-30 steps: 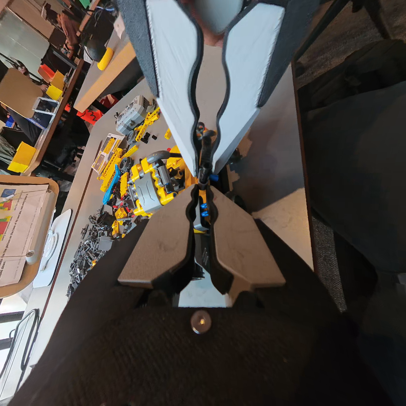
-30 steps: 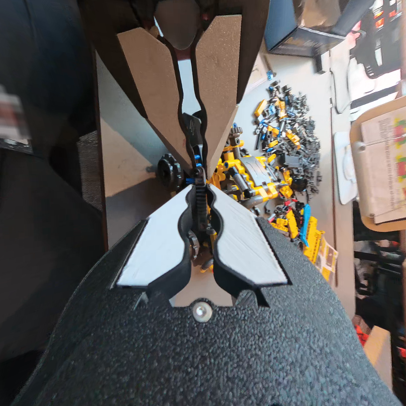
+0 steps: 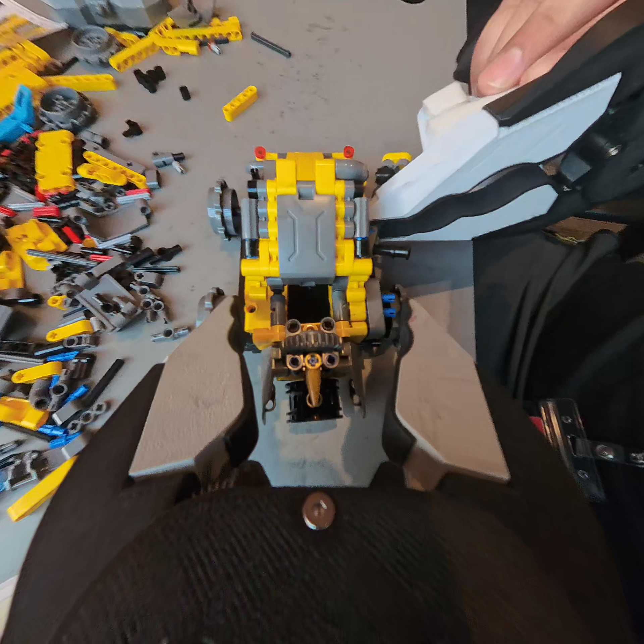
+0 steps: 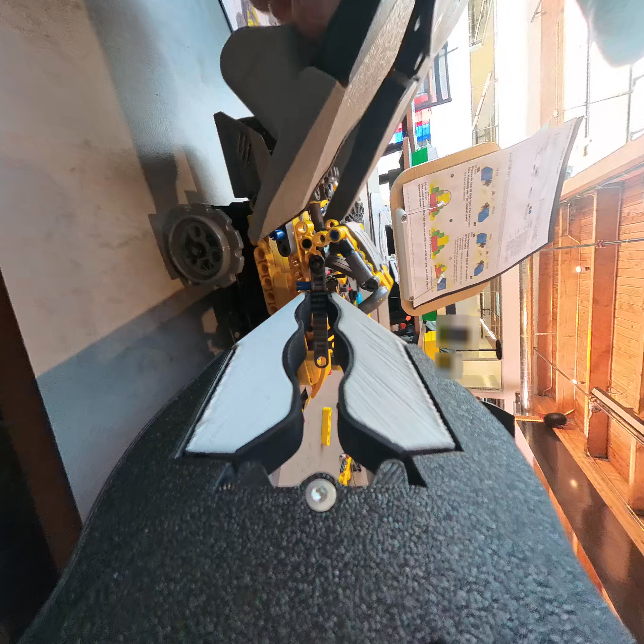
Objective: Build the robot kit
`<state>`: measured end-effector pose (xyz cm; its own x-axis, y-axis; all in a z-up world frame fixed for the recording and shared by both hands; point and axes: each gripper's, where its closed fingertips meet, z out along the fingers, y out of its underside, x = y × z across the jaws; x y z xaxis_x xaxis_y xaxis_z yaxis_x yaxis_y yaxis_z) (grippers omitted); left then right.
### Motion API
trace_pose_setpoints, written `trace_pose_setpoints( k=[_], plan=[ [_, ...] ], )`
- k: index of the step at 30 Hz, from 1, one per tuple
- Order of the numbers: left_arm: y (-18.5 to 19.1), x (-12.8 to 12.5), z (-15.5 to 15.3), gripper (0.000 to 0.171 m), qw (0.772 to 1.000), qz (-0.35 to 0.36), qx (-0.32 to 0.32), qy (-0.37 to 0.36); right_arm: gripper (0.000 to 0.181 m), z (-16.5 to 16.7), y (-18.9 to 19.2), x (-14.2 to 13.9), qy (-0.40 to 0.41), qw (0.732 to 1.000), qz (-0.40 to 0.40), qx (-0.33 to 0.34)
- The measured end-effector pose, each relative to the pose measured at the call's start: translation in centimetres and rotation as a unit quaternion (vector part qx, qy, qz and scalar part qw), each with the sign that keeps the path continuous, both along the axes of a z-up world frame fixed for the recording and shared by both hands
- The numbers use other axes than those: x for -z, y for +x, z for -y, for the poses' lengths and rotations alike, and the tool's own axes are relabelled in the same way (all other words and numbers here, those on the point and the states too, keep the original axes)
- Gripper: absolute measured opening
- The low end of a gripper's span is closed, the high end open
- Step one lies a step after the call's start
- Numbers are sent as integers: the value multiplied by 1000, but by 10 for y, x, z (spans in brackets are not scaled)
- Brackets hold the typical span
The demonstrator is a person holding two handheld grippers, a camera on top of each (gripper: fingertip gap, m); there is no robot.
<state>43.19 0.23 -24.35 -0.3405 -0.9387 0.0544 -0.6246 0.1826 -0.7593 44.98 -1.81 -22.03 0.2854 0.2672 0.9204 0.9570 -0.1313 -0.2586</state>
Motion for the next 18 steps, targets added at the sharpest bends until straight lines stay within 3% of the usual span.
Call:
trace_pose_setpoints(
  k=[10,18],
  plan=[
    [-1,3,-4,84,999,-9,33,-2,8,-3,-6,2,43,996,69,-35],
    [3,3,-9,85,999,-24,25,-3,7,-7,-8,0,91,991,92,-19]
  ],
)
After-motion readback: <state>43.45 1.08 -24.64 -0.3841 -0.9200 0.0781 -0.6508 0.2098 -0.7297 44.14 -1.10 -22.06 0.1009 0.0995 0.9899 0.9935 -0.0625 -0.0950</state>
